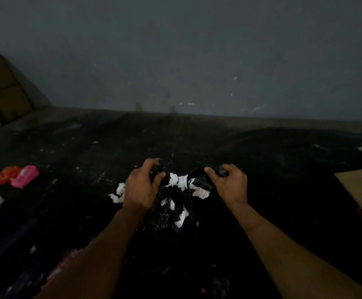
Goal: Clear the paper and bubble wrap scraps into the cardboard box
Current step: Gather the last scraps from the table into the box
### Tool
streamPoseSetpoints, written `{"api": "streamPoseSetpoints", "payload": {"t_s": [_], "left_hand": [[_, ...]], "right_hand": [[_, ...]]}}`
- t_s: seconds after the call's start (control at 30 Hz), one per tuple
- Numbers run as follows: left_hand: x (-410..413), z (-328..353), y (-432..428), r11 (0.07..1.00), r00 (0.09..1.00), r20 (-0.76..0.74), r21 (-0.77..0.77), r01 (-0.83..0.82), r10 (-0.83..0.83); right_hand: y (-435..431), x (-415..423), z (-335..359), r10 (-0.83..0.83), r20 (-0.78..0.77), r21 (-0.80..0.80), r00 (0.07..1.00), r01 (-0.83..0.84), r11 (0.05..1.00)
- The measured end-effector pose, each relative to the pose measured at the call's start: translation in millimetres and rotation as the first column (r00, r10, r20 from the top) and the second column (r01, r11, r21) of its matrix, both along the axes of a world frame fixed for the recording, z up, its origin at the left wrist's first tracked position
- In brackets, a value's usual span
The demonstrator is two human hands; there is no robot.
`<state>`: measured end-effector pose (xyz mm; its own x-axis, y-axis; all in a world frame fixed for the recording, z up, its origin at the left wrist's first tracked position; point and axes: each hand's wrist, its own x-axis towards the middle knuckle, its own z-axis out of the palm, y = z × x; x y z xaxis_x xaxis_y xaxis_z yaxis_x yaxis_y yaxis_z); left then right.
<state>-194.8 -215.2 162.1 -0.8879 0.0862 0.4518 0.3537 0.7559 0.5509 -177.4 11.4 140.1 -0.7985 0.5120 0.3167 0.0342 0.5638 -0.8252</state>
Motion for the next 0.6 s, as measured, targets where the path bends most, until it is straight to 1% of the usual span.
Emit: {"api": "streamPoseSetpoints", "payload": {"t_s": [0.1,0.2,0.3,0.47,0.6], "left_hand": [[7,26,9,0.996,0.996,-0.047,0.034,0.079,-0.078],[15,44,31,0.984,0.988,-0.061,0.100,0.148,-0.143],[29,56,68,0.955,0.962,-0.094,0.134,0.266,-0.255],[58,76,155,0.893,0.900,-0.091,0.119,0.434,-0.425],[83,88,233,0.831,0.835,-0.114,0.093,0.548,-0.538]], "right_hand": [[9,20,31,-0.028,-0.065,-0.049,0.997,0.025,0.998],[25,44,55,-0.073,-0.100,-0.040,0.992,0.070,0.997],[50,74,73,-0.135,-0.117,-0.016,0.984,0.134,0.991],[115,135,107,-0.248,-0.134,0.061,0.959,0.258,0.964],[182,182,119,-0.354,-0.144,0.038,0.924,0.363,0.931]]}}
